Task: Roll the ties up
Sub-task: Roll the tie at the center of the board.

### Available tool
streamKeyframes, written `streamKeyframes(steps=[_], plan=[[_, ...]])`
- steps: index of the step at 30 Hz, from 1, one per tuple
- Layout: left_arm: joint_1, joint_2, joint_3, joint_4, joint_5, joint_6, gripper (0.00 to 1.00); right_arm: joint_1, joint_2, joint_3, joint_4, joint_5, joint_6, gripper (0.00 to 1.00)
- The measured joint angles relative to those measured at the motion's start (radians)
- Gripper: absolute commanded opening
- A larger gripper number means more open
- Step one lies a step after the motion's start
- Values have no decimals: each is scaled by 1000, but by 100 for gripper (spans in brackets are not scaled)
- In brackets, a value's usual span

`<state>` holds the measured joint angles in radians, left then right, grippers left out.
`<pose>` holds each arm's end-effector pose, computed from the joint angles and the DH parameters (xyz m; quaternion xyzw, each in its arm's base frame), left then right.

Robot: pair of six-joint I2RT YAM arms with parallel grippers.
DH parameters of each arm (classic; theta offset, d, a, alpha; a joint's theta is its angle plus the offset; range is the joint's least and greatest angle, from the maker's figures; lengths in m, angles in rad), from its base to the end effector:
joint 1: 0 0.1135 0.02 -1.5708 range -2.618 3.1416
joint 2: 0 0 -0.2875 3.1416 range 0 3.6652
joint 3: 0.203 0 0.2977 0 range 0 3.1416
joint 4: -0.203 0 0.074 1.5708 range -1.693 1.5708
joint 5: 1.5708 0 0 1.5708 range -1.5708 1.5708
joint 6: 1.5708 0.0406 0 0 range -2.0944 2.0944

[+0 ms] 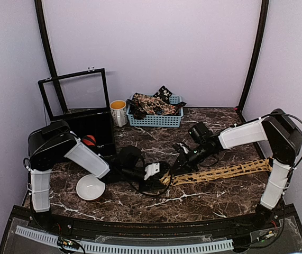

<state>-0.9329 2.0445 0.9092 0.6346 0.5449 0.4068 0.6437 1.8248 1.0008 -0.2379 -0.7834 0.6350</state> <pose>0.2356 -0.3531 0.0781 0.6220 0.5643 -0.3512 0.4140 0.2903 0.2536 0.1288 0.1000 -0.8941 -0.4353 0.0338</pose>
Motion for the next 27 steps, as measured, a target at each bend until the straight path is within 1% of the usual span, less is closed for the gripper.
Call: streamKeyframes(steps=[3, 4, 6, 8, 9, 10, 15, 21, 25, 27], plan=[[6, 0, -2, 1, -2, 1, 61, 3, 0, 0, -11, 7, -4, 0], [8, 0, -7, 2, -6, -4, 68, 3, 0, 0, -16, 13, -7, 0], [10, 0, -15, 3, -10, -10, 78, 3, 0, 0, -25, 20, -10, 0], [11, -5, -30, 17, -12, -16, 92, 2, 0, 0, -30, 25, -13, 0], [12, -10, -36, 19, -14, -19, 97, 2, 0, 0, -31, 26, -13, 0], [13, -17, -45, 22, -22, -24, 99, 2, 0, 0, -32, 26, -13, 0], [-4, -35, -88, 67, -86, -127, 99, 2, 0, 0, -32, 30, -13, 0], [-66, -24, -57, 117, -178, -270, 98, 2, 1, -1, -30, 37, -5, 0], [-94, 3, -23, 142, -228, -328, 87, 2, 1, -5, -23, 37, 3, 0], [-98, 13, -22, 142, -246, -337, 74, 2, 1, -6, -22, 37, 6, 0]])
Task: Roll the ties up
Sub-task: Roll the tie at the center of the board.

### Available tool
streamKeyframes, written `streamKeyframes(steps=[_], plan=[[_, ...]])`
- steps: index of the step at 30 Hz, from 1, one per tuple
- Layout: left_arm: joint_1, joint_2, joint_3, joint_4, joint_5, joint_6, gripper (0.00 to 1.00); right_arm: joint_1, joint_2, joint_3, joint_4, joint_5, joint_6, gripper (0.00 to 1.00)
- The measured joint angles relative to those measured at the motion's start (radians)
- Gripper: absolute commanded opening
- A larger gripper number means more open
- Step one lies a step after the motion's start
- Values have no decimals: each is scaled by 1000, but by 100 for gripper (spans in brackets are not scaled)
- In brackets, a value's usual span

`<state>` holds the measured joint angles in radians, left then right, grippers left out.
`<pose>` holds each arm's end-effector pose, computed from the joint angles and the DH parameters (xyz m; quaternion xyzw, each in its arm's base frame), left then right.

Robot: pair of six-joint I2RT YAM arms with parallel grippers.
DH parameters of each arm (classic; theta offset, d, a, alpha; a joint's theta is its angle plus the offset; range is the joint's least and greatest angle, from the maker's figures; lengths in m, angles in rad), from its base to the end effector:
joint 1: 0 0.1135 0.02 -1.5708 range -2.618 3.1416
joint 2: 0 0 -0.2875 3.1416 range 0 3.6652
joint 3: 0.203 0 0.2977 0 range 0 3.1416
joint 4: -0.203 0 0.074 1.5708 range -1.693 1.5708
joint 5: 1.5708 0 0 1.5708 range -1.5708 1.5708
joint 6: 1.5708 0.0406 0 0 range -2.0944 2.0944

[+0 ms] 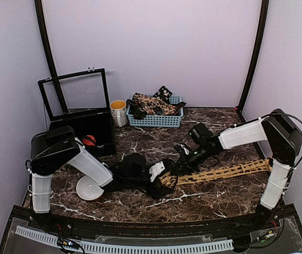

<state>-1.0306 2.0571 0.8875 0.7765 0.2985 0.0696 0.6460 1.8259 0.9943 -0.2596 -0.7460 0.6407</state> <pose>0.2097 -0.3729 0.0795 0.5003 0.6578 -0.3635 0.4299 0.2878 0.2515 0.1245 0.0889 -0.9044 -0.4159 0.0354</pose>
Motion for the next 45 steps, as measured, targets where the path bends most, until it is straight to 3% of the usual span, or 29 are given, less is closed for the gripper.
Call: streamKeyframes(steps=[7, 9, 11, 14, 19, 20, 21, 25, 29, 34, 37, 40, 45], plan=[[28, 11, -8, -6, -2, 27, 36, 0, 0, -19, 3, -1, 0, 0], [44, 11, -15, -1, 7, 42, 33, 0, 0, -27, 2, -2, 0, 0], [60, 9, -21, 2, 30, 58, 35, 0, 0, -32, 5, -2, 0, 0], [76, 8, -27, -1, 81, 103, 59, 0, 2, -32, 15, -8, 0, 0], [93, -20, -63, -9, 123, 171, 83, 0, 35, -32, 21, -9, -4, 0], [97, -31, -76, -10, 122, 180, 96, 0, 41, -32, 21, -10, -7, 0], [98, -43, -91, -10, 116, 181, 99, 0, 45, -32, 24, -11, -10, 0], [107, -137, -174, 7, 76, 143, 99, -1, 48, -33, 26, -12, -31, 0], [113, -220, -225, 101, 13, -8, 99, -5, 52, -42, 40, -16, -45, 0], [121, -174, -171, 133, 81, -80, 99, -8, 52, -56, 63, -25, -60, 0], [107, -118, -171, 181, 91, -73, 91, -11, 52, -59, 69, -29, -64, 0], [95, -45, -171, 223, 108, -42, 76, -11, 52, -60, 69, -29, -64, 0], [89, 18, -163, 246, 123, 33, 68, -18, 52, -66, 69, -32, -66, 0]])
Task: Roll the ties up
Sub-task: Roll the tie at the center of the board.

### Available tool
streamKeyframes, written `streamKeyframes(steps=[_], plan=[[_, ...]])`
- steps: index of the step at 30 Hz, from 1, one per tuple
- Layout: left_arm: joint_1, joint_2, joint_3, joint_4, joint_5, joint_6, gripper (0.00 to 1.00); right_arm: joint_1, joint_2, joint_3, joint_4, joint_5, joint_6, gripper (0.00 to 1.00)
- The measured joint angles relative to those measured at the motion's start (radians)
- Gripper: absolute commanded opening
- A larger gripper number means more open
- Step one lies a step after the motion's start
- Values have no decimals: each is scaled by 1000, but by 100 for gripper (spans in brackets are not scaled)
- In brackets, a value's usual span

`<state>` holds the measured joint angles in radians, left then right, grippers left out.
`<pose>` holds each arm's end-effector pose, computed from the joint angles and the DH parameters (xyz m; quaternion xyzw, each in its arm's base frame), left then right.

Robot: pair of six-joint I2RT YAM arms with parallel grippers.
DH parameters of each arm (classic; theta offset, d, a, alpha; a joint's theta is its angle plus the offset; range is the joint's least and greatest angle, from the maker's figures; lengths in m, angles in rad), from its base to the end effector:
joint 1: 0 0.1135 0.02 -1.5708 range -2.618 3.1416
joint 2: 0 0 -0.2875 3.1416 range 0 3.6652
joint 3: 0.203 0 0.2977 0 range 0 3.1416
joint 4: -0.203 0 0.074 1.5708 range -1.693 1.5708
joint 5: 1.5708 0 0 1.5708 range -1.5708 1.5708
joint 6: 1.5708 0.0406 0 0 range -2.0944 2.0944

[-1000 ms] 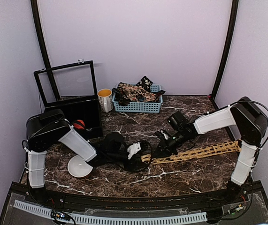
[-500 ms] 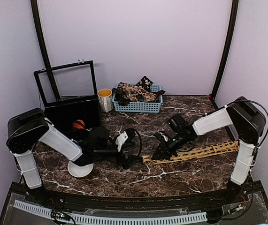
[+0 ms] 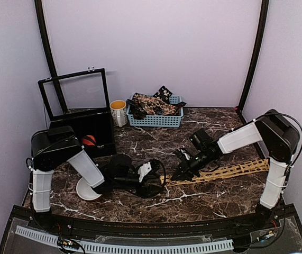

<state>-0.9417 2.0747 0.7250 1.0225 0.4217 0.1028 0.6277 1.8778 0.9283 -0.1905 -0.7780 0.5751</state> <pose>0.2140 -0.3223 0.0582 0.5021 0.6281 -0.3873 0.4509 0.2814 0.2394 0.0919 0.1048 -0.9015 -0.4174 0.0466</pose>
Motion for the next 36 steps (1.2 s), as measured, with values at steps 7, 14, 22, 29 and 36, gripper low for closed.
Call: streamKeyframes(steps=[7, 14, 22, 29, 36], plan=[[-1, 45, 73, 0, 1, 73, 54, -2, 0, -4, 0, -3, -19, 0], [-12, 61, 127, -22, 16, 120, 38, -5, 3, -4, 0, -9, -29, 0], [-30, 80, 221, -87, 32, 122, 38, -5, 3, -7, 3, -18, -37, 0], [-32, 126, 269, -91, 34, 122, 39, -17, 0, -16, 4, -30, -41, 0], [-35, 130, 268, -98, 12, 131, 37, -17, -15, -26, 15, -18, -43, 2]])
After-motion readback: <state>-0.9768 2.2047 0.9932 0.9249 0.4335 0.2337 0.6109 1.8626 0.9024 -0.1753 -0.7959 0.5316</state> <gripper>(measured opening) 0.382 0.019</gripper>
